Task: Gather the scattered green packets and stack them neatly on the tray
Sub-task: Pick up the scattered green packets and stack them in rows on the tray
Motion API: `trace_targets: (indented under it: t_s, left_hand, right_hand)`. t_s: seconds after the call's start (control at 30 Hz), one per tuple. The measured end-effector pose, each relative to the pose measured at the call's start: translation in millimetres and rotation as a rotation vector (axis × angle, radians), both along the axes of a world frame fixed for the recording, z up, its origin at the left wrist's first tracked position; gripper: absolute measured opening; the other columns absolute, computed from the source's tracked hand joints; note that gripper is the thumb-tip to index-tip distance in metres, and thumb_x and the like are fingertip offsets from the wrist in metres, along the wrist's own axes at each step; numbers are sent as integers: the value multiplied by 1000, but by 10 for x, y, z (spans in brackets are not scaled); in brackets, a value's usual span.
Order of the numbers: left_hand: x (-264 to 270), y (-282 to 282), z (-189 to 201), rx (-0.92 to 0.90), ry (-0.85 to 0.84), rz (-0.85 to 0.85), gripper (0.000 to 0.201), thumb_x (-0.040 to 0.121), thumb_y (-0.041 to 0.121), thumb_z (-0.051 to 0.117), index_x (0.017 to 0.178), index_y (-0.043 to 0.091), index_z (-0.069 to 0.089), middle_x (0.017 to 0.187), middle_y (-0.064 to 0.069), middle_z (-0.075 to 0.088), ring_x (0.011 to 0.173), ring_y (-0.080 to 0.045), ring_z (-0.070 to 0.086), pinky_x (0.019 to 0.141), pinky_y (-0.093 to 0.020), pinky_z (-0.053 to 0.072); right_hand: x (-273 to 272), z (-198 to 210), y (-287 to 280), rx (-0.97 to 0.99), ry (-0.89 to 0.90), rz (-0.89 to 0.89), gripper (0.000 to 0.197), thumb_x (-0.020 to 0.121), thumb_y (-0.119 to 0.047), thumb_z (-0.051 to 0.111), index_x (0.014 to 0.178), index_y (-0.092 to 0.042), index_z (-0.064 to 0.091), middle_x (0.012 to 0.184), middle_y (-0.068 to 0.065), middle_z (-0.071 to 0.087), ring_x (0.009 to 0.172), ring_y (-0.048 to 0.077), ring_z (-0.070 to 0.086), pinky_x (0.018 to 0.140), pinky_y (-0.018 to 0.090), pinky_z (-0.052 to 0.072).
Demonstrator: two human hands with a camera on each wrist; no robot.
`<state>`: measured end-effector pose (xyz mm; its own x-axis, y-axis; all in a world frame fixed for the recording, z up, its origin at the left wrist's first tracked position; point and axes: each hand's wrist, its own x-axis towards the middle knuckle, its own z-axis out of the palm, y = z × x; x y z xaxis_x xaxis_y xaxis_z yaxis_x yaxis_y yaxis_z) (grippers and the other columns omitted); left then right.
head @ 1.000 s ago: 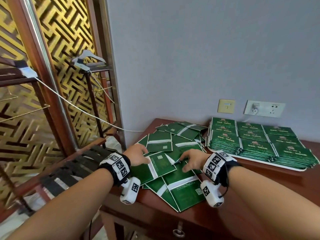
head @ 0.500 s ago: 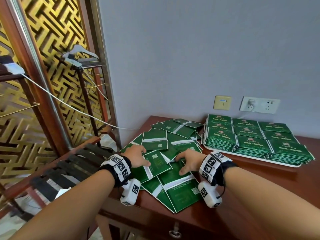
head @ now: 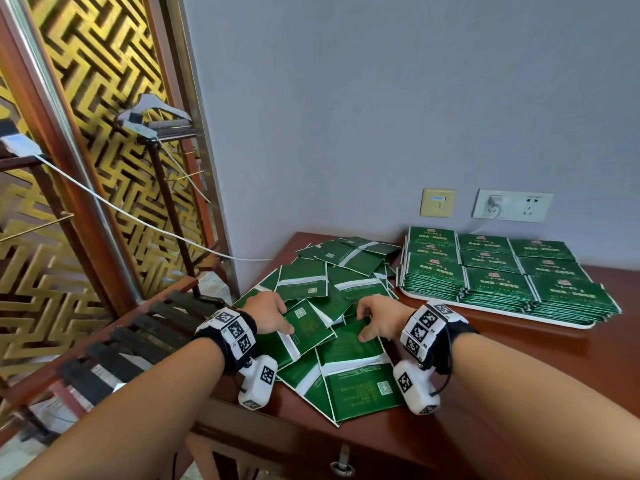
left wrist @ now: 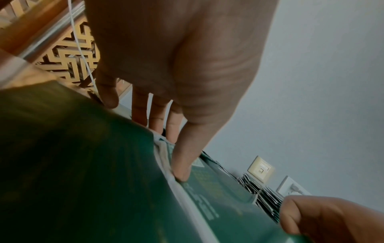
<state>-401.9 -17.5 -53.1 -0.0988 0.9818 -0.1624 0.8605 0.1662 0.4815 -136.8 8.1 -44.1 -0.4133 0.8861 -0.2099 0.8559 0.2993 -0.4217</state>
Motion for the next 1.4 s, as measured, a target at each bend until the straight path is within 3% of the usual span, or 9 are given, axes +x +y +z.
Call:
trace_targets:
  t_s: [0.17, 0.37, 0.53, 0.73, 0.9, 1.07, 1.17, 1.27, 1.4]
  left_hand:
    - [57, 18, 38, -31, -21, 1, 46, 68, 26, 88, 102, 18, 58, 105, -2, 62, 96, -18, 59, 86, -31, 49]
    - [143, -20, 78, -57, -37, 27, 63, 72, 19, 86, 126, 6, 56, 116, -8, 61, 100, -21, 56, 88, -28, 46]
    - [236, -79, 156, -22, -8, 30, 39, 69, 15, 85, 99, 9, 61, 91, -5, 63, 81, -19, 57, 66, -25, 42]
    - [446, -140, 291, 27, -85, 6, 24, 72, 6, 78, 82, 13, 58, 79, -2, 59, 71, -17, 54, 64, -29, 43]
    - [770, -87, 428, 17, -204, -51, 30, 73, 3, 79, 98, 11, 64, 102, -11, 69, 88, -26, 67, 82, -37, 54]
    - [1326, -6, 488, -26, -285, -80, 65, 79, -6, 73, 136, 14, 50, 136, -12, 52, 119, -29, 55, 96, -34, 46]
    - [1700, 17, 500, -56, -300, -144, 77, 80, -10, 69, 147, 13, 40, 148, -11, 43, 132, -37, 47, 105, -43, 41]
    - [2030, 72, 457, -85, -342, -186, 83, 80, -11, 66, 151, 15, 32, 126, -14, 54, 84, -29, 67, 71, -41, 54]
    - [2404, 141, 367, -61, -321, -240, 66, 85, -7, 62, 144, 12, 38, 110, -10, 58, 68, -16, 55, 60, -29, 51]
  right_hand:
    - [84, 13, -3, -10, 85, -5, 30, 75, -19, 80, 93, -20, 56, 90, 4, 60, 71, 17, 53, 66, 30, 45]
    - [204, 33, -6, -4, 142, -31, 28, 73, -7, 77, 89, -22, 58, 93, 4, 61, 75, 17, 53, 66, 29, 43]
    - [374, 70, -18, -15, 191, -49, 34, 75, -7, 77, 104, -19, 65, 104, -1, 61, 98, 19, 58, 82, 26, 46]
    - [664, 130, -58, 2, 219, -112, 29, 75, -7, 76, 99, -23, 69, 100, -3, 61, 91, 15, 59, 73, 22, 41]
    - [1039, 190, -122, 4, 286, -173, 27, 77, -1, 74, 90, -22, 65, 79, -8, 58, 58, 3, 47, 38, 5, 33]
    - [1533, 227, -192, 17, 310, -287, 24, 76, 2, 73, 88, -16, 65, 74, -3, 60, 42, -1, 50, 37, 10, 34]
    - [1866, 227, -265, 47, 293, -351, 23, 77, -1, 74, 92, -16, 67, 78, -6, 58, 63, 7, 56, 48, 15, 39]
    - [2205, 225, -325, 61, 291, -426, 23, 78, -3, 74, 96, -16, 68, 89, -2, 60, 82, 15, 57, 59, 17, 42]
    - [2583, 222, -430, 97, 305, -548, 23, 78, -2, 73, 96, -16, 68, 86, -2, 62, 68, 13, 57, 50, 18, 43]
